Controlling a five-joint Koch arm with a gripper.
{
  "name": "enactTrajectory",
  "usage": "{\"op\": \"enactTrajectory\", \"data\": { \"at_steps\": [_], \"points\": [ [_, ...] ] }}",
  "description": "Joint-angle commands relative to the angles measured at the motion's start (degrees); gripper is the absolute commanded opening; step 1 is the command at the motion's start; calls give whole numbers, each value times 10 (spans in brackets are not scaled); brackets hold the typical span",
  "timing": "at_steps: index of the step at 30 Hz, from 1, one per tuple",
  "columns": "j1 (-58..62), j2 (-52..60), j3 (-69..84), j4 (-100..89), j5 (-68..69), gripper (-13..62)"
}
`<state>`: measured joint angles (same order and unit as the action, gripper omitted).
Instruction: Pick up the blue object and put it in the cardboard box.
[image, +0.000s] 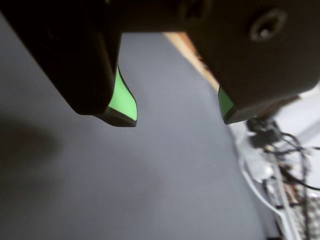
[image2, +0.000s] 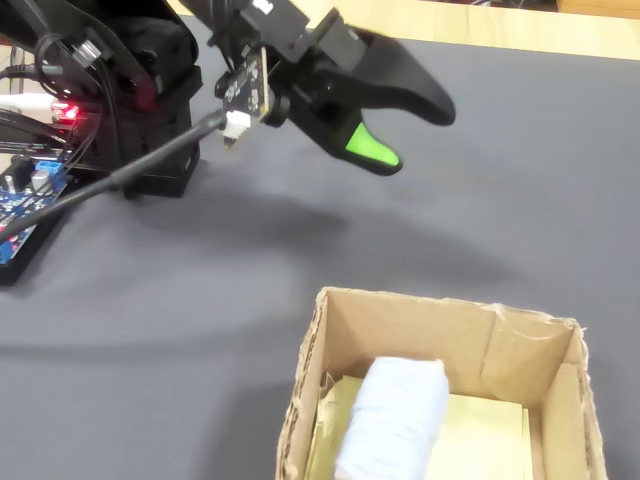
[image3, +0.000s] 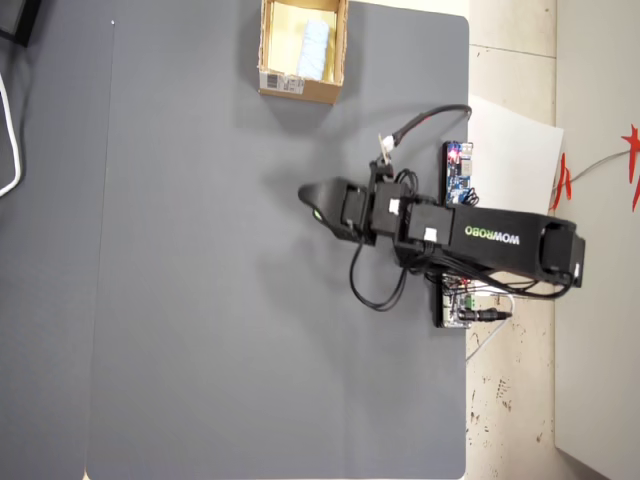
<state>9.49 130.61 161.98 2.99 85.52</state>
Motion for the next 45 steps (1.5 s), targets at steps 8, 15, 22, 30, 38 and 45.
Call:
{"op": "enactTrajectory", "data": {
  "at_steps": [8,15,22,30,38,45],
  "points": [
    [-24,51,76,-98,33,332],
    [-30,51,150,-120,33,332],
    [-30,51,167,-84,30,339],
    [-18,48,167,-55,31,339],
    [-4,50,167,-3,29,339],
    [-4,49,167,-3,29,339]
  ]
}}
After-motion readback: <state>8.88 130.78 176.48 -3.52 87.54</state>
